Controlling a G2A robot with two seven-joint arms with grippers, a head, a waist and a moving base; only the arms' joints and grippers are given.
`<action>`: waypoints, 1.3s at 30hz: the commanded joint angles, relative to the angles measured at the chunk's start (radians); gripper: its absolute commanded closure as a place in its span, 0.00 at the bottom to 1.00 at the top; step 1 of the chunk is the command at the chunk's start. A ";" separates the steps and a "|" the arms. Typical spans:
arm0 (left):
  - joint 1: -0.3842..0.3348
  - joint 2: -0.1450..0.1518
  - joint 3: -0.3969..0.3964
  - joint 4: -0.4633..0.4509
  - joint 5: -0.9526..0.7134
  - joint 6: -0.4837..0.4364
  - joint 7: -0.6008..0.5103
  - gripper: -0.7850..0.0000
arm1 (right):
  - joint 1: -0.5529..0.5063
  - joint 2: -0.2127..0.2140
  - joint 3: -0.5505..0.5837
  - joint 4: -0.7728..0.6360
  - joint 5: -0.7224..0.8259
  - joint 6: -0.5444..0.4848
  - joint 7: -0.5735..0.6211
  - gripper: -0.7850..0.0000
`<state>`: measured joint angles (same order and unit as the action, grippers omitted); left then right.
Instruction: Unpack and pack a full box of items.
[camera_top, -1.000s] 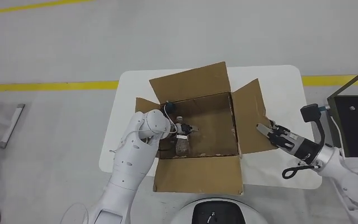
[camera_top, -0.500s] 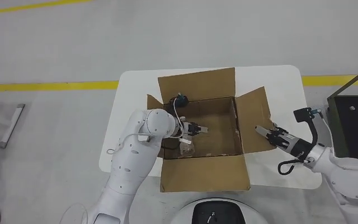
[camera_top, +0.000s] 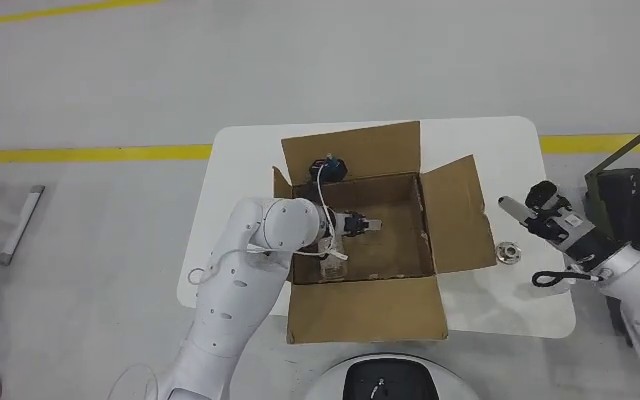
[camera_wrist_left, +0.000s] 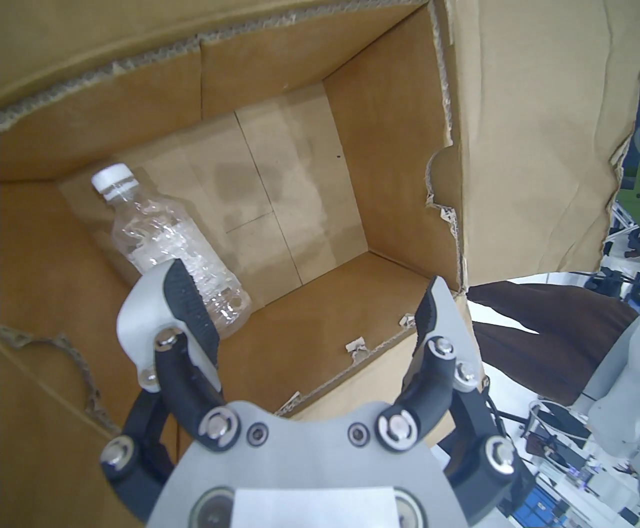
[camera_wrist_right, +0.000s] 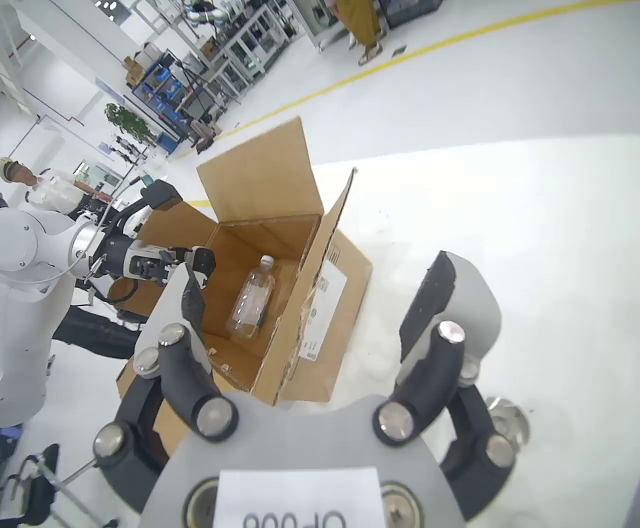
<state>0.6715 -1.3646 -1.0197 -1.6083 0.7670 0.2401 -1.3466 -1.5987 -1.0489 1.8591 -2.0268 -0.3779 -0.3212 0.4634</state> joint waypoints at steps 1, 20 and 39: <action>-0.002 0.002 -0.006 -0.032 0.007 -0.005 0.010 0.00 | -0.014 0.000 0.032 -0.003 -0.021 -0.042 -0.033 1.00; 0.128 0.066 -0.301 -0.373 0.191 0.011 -0.034 0.00 | -0.054 -0.009 -0.020 -0.032 -0.107 -0.082 -0.127 1.00; 0.178 0.077 -0.350 -0.419 0.209 0.026 -0.036 0.00 | -0.085 -0.007 0.143 0.025 -0.196 -0.301 -0.329 1.00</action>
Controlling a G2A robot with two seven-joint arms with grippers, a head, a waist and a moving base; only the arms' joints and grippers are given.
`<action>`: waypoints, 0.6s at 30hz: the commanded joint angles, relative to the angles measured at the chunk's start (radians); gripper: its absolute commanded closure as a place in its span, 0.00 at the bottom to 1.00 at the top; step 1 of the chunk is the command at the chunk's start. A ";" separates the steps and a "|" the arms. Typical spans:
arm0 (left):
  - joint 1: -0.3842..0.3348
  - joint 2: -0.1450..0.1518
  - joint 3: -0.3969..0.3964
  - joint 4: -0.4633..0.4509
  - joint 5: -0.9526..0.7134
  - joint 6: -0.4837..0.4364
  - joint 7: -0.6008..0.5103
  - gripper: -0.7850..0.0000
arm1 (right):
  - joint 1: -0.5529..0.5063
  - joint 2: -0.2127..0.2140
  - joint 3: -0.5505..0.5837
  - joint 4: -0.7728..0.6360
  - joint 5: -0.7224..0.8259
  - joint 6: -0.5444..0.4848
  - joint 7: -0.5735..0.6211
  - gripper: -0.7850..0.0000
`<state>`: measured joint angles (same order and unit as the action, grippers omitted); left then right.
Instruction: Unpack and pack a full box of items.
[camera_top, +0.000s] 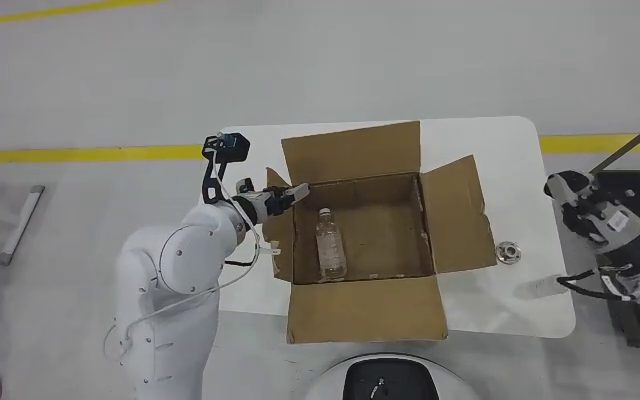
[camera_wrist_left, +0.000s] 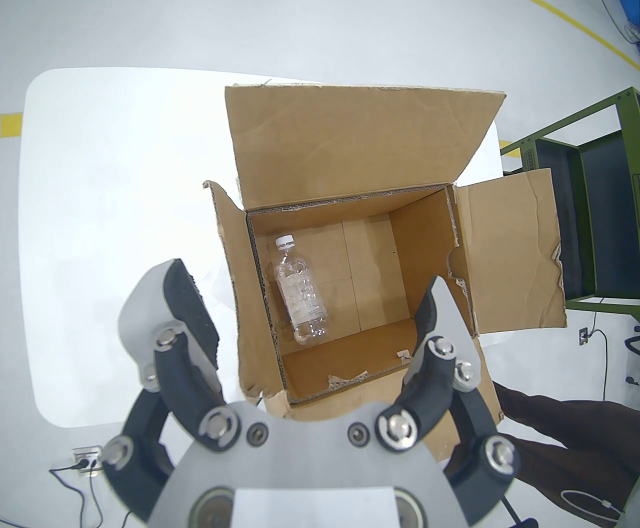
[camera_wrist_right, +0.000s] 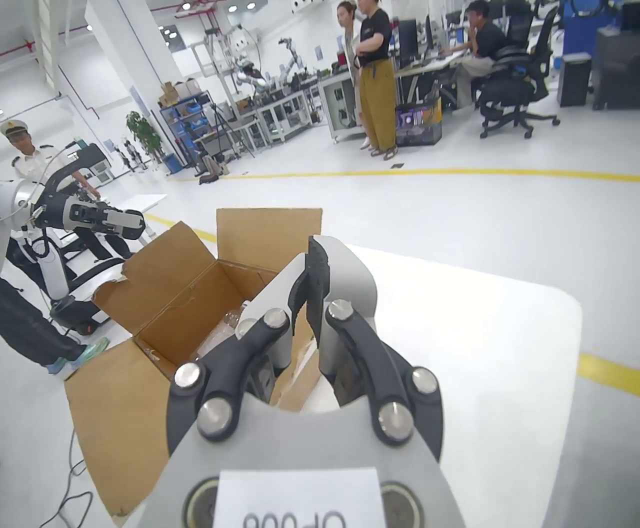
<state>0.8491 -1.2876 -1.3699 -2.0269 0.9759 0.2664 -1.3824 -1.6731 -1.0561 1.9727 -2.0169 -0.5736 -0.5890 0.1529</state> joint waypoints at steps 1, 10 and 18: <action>0.000 0.000 0.000 0.000 0.000 0.000 0.000 0.00 | -0.026 0.001 0.058 0.031 -0.004 -0.068 -0.034 1.00; 0.000 0.000 0.000 0.000 0.000 0.000 0.000 0.00 | -0.165 -0.006 0.251 0.127 -0.066 -0.247 -0.130 1.00; 0.000 0.000 0.000 0.000 0.000 0.000 0.000 0.00 | -0.164 -0.006 0.250 0.123 -0.071 -0.246 -0.127 1.00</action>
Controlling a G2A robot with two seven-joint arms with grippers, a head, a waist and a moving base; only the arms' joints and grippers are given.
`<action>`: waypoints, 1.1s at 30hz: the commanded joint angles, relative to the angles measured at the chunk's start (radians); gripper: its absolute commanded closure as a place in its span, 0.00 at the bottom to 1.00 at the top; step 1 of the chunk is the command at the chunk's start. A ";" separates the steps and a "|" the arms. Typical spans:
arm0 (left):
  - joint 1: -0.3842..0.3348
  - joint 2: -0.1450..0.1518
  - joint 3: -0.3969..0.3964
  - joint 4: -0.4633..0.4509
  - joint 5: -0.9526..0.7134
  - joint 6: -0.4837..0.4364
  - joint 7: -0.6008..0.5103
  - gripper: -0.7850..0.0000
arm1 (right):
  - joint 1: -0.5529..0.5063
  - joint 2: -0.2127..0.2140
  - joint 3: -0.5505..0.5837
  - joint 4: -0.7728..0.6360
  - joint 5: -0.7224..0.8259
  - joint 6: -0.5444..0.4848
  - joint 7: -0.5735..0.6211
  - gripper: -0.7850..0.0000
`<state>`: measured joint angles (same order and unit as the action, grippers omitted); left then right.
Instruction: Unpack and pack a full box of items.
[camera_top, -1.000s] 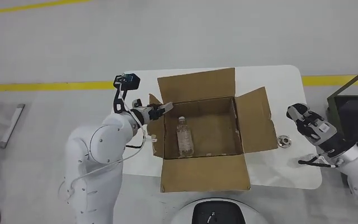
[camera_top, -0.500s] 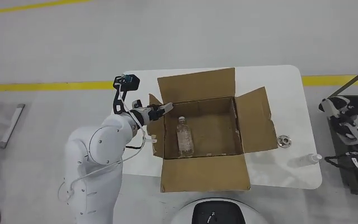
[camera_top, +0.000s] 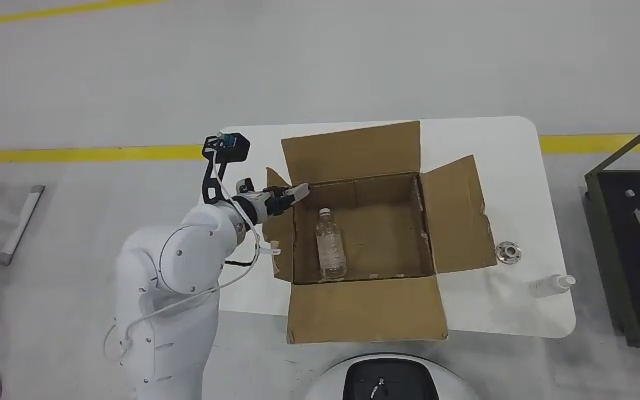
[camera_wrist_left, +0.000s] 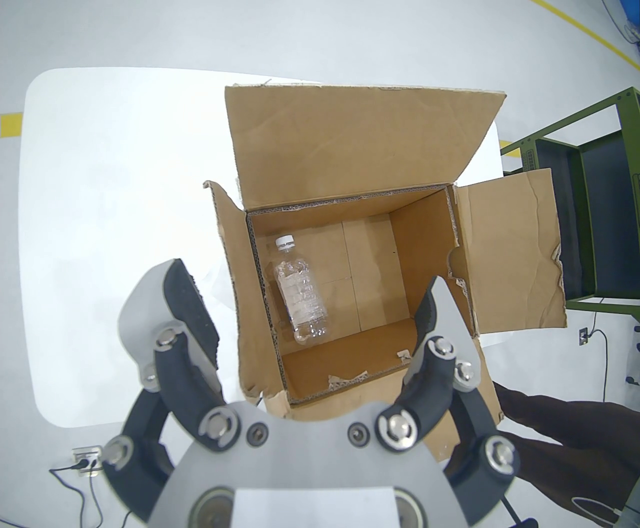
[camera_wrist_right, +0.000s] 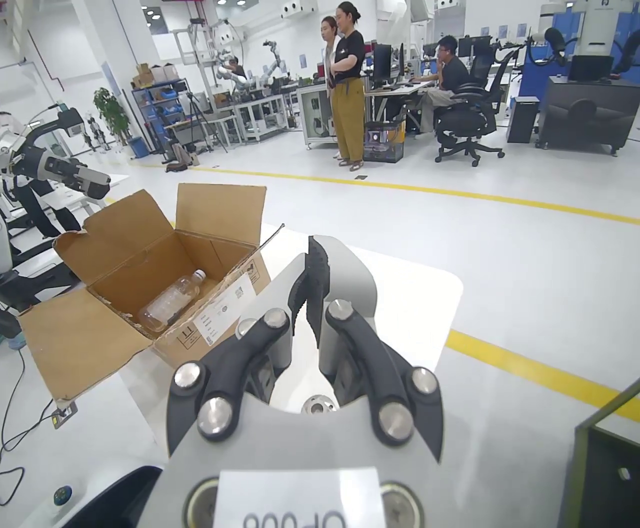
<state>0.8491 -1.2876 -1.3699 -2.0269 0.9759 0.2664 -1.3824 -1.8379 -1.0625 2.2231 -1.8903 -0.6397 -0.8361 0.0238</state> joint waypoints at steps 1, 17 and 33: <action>0.000 0.000 0.000 0.000 0.000 0.000 0.000 0.00 | 0.005 0.001 -0.007 -0.024 -0.036 -0.003 0.015 1.00; 0.000 0.000 0.000 0.000 0.000 0.000 0.000 0.00 | -0.053 0.017 0.007 0.111 -0.230 -0.176 -0.089 0.00; 0.000 0.000 0.000 0.000 0.000 0.000 0.000 0.00 | -0.085 0.058 -0.080 0.251 -0.583 -0.169 -0.310 0.00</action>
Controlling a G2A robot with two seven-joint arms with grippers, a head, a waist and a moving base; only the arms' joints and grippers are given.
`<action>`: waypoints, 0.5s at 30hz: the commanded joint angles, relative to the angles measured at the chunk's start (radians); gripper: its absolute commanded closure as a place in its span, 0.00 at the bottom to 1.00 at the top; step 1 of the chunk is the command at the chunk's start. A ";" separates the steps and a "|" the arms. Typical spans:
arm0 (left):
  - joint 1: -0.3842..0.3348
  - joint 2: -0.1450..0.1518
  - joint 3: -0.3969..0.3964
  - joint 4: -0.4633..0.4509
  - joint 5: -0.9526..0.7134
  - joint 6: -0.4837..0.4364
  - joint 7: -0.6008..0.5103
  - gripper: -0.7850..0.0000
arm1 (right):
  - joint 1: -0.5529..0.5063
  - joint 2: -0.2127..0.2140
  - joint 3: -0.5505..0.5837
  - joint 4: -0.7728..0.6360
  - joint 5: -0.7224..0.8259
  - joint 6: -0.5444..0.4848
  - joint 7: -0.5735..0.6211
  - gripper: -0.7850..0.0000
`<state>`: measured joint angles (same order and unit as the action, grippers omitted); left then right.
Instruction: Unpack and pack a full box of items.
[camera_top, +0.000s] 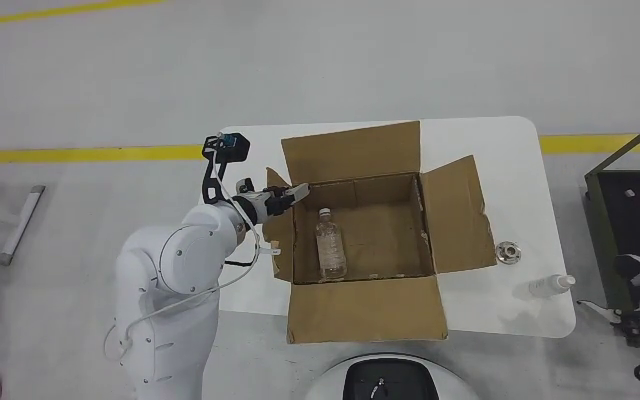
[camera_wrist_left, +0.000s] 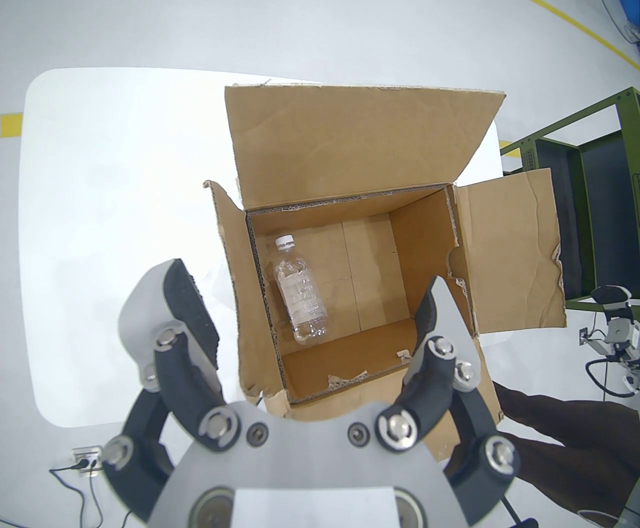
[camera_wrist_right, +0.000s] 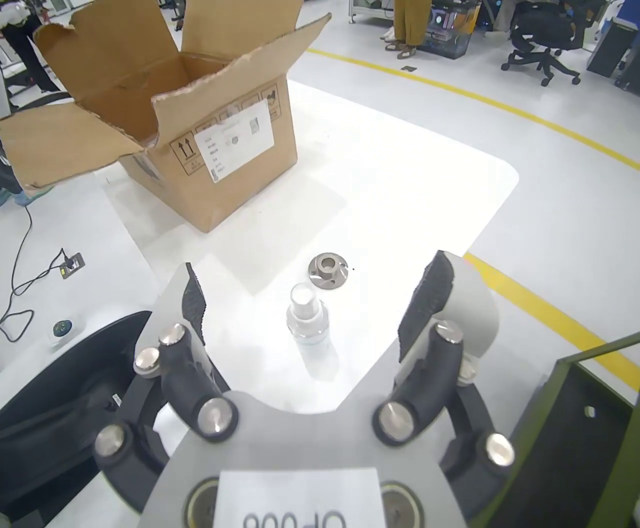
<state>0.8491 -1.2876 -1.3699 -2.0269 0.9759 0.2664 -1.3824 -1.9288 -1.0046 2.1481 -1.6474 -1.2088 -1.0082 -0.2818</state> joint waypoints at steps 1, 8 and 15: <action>0.000 0.000 0.000 0.000 0.000 0.000 0.000 0.00 | 0.011 0.000 -0.014 0.018 -0.026 0.006 -0.009 0.00; 0.000 0.000 0.000 0.000 0.000 0.000 0.000 0.00 | 0.044 -0.001 -0.075 0.063 -0.116 0.048 -0.027 0.10; 0.000 0.000 0.000 0.000 0.000 0.000 0.000 0.00 | 0.087 -0.001 -0.132 0.110 -0.165 0.095 -0.031 0.22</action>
<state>0.8491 -1.2876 -1.3699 -2.0269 0.9759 0.2664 -1.3824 -1.8491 -1.0052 2.0239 -1.5439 -1.3690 -0.9202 -0.3156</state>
